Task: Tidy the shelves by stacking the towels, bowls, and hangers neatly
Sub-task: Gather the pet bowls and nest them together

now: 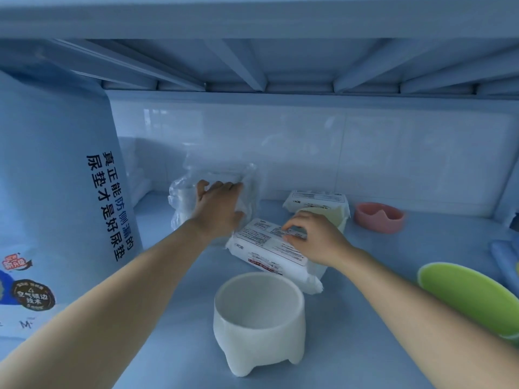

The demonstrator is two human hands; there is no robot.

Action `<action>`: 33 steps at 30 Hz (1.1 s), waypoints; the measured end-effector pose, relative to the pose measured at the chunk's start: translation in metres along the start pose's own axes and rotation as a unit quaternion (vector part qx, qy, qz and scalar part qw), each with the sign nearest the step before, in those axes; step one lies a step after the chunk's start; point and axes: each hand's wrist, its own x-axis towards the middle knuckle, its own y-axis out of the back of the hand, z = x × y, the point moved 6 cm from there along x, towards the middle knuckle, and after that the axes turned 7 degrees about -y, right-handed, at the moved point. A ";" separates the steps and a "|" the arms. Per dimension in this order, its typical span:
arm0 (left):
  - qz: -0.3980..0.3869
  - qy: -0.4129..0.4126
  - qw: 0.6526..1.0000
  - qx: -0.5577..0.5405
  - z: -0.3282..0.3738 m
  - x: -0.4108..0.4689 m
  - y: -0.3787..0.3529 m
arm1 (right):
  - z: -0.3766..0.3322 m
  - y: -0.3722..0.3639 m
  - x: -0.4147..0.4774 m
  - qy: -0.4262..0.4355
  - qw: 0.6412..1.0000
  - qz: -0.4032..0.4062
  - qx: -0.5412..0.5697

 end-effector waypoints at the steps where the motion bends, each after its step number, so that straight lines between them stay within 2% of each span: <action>1: 0.011 -0.010 1.000 -0.006 0.000 -0.002 -0.001 | 0.002 0.001 -0.002 -0.002 1.000 -0.001 0.014; 5: 0.014 -0.003 1.000 -0.010 -0.006 -0.004 -0.003 | 0.009 0.004 -0.009 -0.024 0.997 0.000 0.079; 13: 0.009 0.027 1.000 -0.013 0.008 -0.012 -0.001 | 0.013 0.008 -0.028 -0.028 0.993 -0.036 0.110; 22: -0.004 -0.023 0.978 -0.205 0.055 -0.025 0.017 | 0.015 0.005 -0.038 -0.033 0.988 -0.149 0.029; 25: -0.036 -0.016 0.977 -0.208 0.057 -0.036 0.014 | 0.018 0.005 -0.043 -0.042 0.988 -0.147 0.027; 29: -0.059 0.034 0.972 -0.226 0.054 -0.052 0.018 | 0.013 0.004 -0.050 -0.052 0.990 -0.126 0.036; 33: -0.106 0.027 0.957 -0.268 0.072 -0.067 0.023 | 0.010 0.007 -0.064 -0.075 0.992 -0.085 0.047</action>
